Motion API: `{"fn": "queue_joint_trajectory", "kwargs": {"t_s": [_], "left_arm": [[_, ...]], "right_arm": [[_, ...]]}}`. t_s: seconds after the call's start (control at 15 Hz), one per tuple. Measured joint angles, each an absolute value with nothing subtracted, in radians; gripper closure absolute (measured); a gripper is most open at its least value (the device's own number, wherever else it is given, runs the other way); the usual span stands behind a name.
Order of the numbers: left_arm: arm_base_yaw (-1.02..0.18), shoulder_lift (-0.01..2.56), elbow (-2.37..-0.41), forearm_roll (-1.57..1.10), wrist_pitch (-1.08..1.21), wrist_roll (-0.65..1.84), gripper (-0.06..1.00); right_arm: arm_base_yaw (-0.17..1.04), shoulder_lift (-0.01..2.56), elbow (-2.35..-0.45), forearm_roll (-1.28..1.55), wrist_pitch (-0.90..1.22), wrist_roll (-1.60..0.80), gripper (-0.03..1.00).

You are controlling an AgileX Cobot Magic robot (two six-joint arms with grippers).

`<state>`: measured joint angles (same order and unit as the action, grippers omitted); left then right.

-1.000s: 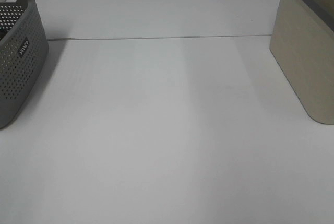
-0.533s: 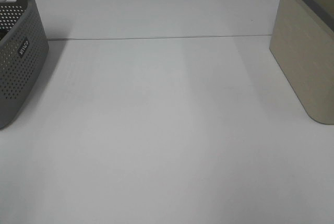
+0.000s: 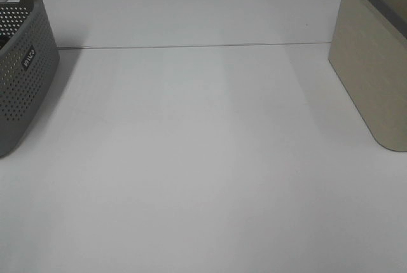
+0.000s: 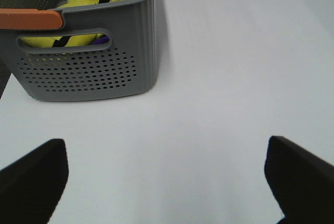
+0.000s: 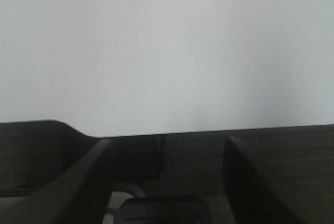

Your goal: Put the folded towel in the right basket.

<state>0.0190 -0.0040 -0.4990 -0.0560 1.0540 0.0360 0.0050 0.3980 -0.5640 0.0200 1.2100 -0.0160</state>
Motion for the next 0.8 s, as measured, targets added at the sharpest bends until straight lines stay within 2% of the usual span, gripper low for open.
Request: {"fn": "queue_joint_trajectory", "kwargs": {"t_s": [0.4, 0.8], "left_arm": [[0.019, -0.004, -0.499, -0.056, 1.054, 0.036, -0.03], [0.019, -0.004, -0.499, -0.056, 1.054, 0.036, -0.03]], "right_arm": [[0.005, 0.134, -0.524, 0.011, 1.098, -0.016, 0.39], [0.005, 0.112, -0.509, 0.012, 1.067, -0.015, 0.39]]}}
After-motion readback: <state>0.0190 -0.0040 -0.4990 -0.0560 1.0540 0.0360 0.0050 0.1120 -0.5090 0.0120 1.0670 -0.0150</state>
